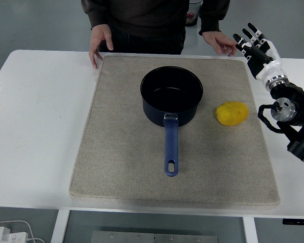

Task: Put the potato in the blue pot

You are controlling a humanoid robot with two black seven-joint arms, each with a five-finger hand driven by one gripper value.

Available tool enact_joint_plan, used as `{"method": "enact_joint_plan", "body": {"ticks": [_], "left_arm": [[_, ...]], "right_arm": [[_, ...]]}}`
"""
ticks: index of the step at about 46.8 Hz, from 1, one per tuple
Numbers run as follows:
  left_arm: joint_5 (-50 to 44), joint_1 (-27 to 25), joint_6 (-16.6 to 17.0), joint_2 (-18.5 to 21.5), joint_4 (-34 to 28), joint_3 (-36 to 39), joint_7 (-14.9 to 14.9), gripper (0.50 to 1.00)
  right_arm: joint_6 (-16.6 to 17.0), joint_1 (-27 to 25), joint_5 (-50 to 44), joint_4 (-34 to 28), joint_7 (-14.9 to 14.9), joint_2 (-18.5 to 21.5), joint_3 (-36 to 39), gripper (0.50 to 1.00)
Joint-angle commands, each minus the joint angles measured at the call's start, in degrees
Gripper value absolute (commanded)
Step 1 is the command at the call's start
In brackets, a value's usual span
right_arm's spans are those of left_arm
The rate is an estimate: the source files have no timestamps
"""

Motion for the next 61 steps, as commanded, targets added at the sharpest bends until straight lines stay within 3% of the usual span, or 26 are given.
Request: {"method": "enact_joint_plan", "body": {"ticks": [1, 7, 27, 31, 38, 50, 56, 61], "left_arm": [[0.1, -0.1, 0.0, 0.0, -0.1, -0.1, 0.0, 0.996], [0.0, 2.1, 0.0, 0.0, -0.1, 0.0, 0.0, 0.996], [0.0, 2.1, 0.0, 0.0, 0.0, -0.1, 0.0, 0.996], [0.0, 2.1, 0.0, 0.0, 0.0, -0.1, 0.0, 0.996], [0.0, 2.1, 0.0, 0.0, 0.0, -0.1, 0.0, 0.996], [0.0, 2.1, 0.0, 0.0, 0.1, -0.1, 0.0, 0.996], [0.0, 2.1, 0.0, 0.0, 0.0, -0.1, 0.0, 0.996], [0.0, 2.1, 0.0, 0.0, 0.0, -0.1, 0.0, 0.996]], "right_arm": [[-0.1, 0.0, 0.0, 0.0, 0.0, 0.0, -0.1, 0.930], [-0.2, 0.0, -0.1, 0.0, 0.0, 0.1, -0.1, 0.930], [0.6, -0.1, -1.1, 0.1, 0.0, 0.1, -0.6, 0.930], [2.6, -0.1, -5.6, 0.2, 0.5, 0.0, -0.6, 0.930], [8.6, 0.0, -15.5, 1.4, 5.6, -1.2, -0.6, 0.930], [16.3, 0.0, -30.7, 8.5, 7.0, -10.3, -1.5, 0.930], [17.4, 0.6, -35.6, 12.7, 7.6, -15.2, -7.4, 0.930], [17.5, 1.8, -40.2, 18.7, 10.5, -20.8, -12.0, 0.930]]}}
